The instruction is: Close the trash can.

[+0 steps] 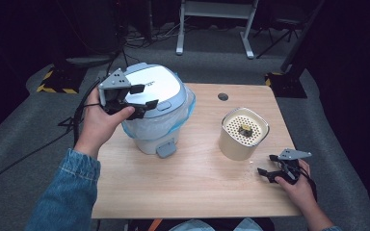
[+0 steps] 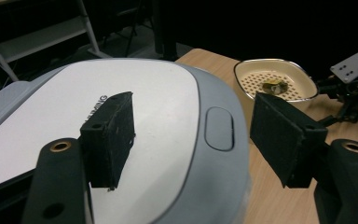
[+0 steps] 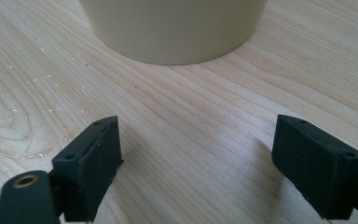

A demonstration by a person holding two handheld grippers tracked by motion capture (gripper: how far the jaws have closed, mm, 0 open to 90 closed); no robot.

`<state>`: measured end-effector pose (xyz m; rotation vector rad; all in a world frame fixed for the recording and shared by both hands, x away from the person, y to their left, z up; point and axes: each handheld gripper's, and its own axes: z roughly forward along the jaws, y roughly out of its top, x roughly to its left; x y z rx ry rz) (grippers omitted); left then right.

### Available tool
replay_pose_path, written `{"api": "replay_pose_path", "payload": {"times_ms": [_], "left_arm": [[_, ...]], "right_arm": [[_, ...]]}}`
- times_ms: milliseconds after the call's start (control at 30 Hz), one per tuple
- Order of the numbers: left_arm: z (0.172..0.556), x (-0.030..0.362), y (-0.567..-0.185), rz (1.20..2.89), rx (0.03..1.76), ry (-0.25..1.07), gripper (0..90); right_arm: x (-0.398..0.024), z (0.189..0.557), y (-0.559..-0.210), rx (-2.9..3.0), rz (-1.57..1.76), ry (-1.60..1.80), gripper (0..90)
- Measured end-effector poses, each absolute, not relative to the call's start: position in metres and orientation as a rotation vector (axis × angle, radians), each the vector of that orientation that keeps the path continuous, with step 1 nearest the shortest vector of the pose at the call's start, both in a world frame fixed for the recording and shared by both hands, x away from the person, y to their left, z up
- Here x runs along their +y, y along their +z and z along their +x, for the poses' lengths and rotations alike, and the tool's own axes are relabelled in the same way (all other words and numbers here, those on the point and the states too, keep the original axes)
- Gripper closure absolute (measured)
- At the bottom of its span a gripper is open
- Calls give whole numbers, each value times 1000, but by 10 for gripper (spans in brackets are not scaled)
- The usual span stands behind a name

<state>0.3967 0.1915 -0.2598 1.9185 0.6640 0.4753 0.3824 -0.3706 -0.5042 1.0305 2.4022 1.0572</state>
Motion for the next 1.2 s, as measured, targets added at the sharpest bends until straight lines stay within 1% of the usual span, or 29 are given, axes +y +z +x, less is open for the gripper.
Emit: {"api": "replay_pose_path", "payload": {"times_ms": [300, 400, 600, 800, 1200], "left_arm": [[362, 199, -265, 1948, 656, 473, 289], [352, 204, -269, 1960, 669, 495, 286], [336, 215, -283, 1960, 701, 495, 278], [323, 226, -305, 1977, 737, 525, 271], [308, 253, -360, 1968, 841, 506, 264]], "right_arm": [[-371, 382, -504, 2402, 1030, 1057, 157], [-371, 382, -504, 2402, 1030, 1058, 157], [-371, 382, -504, 2402, 1030, 1058, 157], [-371, 382, -504, 2402, 1031, 1058, 157], [-371, 383, -504, 2402, 1030, 1057, 157]]}}
